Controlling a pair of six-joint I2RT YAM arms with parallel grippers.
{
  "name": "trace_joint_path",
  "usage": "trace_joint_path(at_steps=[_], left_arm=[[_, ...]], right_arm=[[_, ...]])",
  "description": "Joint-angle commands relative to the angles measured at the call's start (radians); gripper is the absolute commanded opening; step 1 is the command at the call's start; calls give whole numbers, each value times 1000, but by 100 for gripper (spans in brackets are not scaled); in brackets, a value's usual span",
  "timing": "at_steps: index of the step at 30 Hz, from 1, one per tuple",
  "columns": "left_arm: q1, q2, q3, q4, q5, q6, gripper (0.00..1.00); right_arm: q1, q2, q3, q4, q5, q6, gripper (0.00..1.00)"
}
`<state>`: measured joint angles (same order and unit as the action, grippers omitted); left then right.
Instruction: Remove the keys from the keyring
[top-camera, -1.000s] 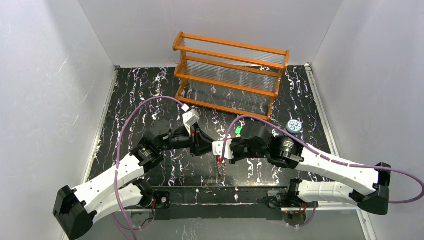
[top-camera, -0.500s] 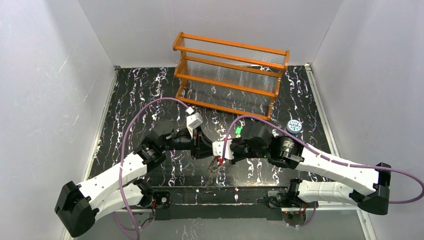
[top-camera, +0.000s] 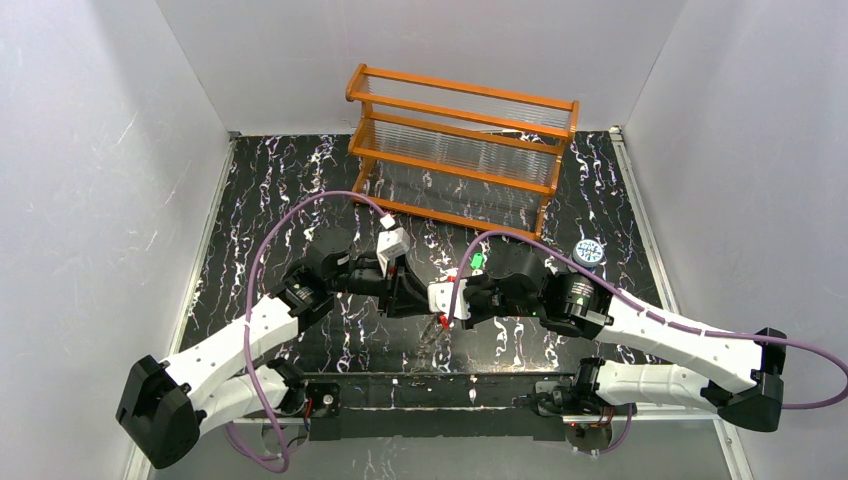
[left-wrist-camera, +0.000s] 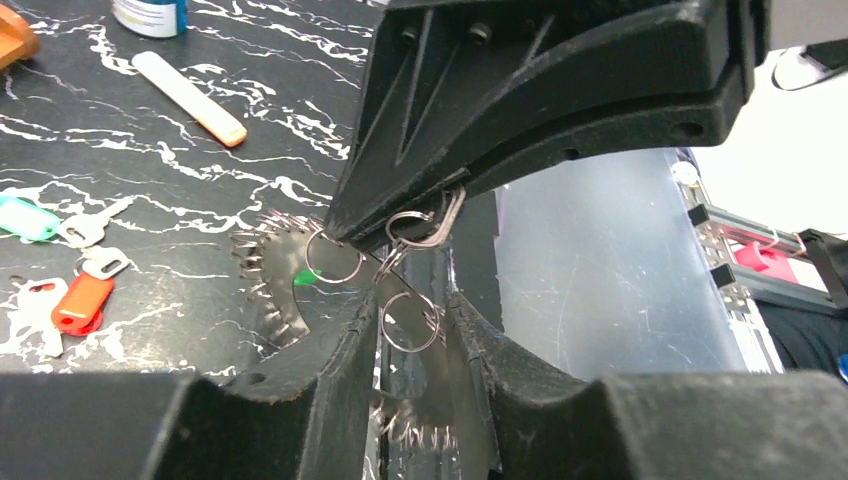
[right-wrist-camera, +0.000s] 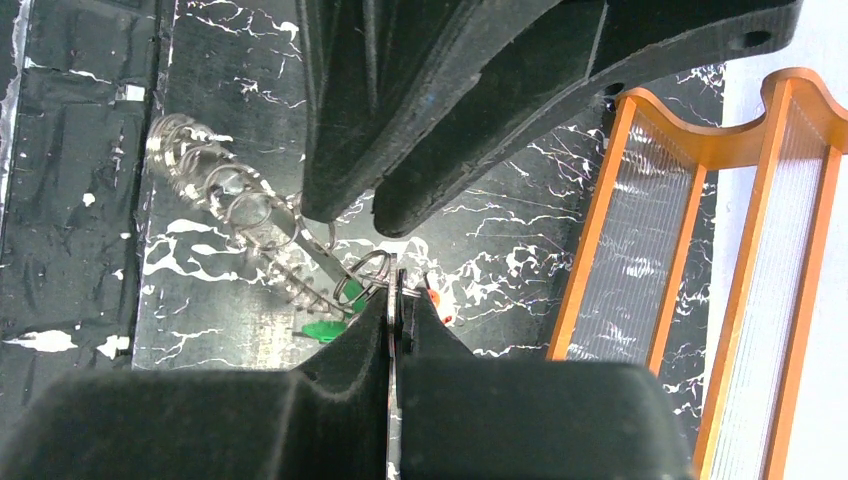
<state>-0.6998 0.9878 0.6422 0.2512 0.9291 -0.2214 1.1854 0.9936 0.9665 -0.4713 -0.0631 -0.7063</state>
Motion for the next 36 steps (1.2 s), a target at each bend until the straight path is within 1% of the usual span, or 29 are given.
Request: trace_joint_path(at_steps=[1,5,9,15,18,22,27,31,36], left_arm=[[-7,-6,4,28,94,-3,31],[-26,1,0,42,120,-11,32],[-32,-10,0,33,103,0,32],[-32,-33,61,-171,-89,147,30],[-27,-54,63,-179,-139,170,30],[-23,-33,70,-156,-115,183,31],[-23,25,87,-123,-34,206,31],[-23,44,96,-128,-30,249,31],[-17,15,115,-165,-35,287,32]], right_arm=[[6,-24,18,59,-6,8,1],[6,-22,18,59,-3,6,1],[6,-21,18,59,-6,6,1],[6,-28,18,53,-13,5,1],[6,-32,17,54,-20,3,1],[9,-35,16,53,-25,2,1],[13,-35,17,51,-27,1,1],[16,-35,15,50,-28,0,1],[17,-41,9,52,-23,-1,1]])
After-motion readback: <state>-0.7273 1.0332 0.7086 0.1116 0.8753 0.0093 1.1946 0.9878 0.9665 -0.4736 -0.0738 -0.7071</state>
